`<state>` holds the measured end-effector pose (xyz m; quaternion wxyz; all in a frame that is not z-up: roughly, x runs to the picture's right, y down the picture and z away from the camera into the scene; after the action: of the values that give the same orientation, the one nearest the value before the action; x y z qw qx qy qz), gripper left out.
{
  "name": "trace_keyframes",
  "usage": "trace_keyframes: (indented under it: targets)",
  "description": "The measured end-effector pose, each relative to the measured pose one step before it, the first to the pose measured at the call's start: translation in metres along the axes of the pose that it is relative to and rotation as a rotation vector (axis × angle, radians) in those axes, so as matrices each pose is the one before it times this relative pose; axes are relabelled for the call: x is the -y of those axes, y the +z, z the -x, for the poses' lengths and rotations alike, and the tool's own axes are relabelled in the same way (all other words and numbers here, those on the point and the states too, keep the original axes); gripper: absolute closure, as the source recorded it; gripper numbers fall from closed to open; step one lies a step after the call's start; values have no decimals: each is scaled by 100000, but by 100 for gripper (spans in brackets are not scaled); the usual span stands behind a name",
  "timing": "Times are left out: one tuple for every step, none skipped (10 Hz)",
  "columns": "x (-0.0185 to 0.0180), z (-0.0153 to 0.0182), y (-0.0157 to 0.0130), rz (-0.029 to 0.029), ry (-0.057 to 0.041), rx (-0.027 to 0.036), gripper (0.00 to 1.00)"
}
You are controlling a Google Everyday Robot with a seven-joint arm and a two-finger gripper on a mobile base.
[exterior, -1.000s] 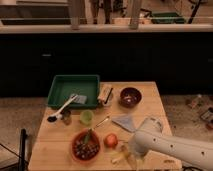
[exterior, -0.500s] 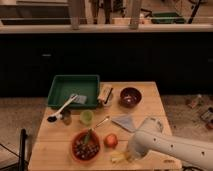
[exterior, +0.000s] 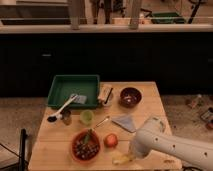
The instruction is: Place banana in purple bowl
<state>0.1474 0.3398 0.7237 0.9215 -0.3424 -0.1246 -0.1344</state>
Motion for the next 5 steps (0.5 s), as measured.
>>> trace_keyframes:
  targets:
    - [-249, -385, -423, -422, 829, -477, 100]
    - [-247, -503, -604, -875, 1118, -319, 100]
    - [-245, -710, -1053, -1669, 1377, -365, 100]
    - [-193, -623, -971, -1689, 1219, -565, 100]
    - [-211, -624, -1080, -2000, 1580, -810, 100]
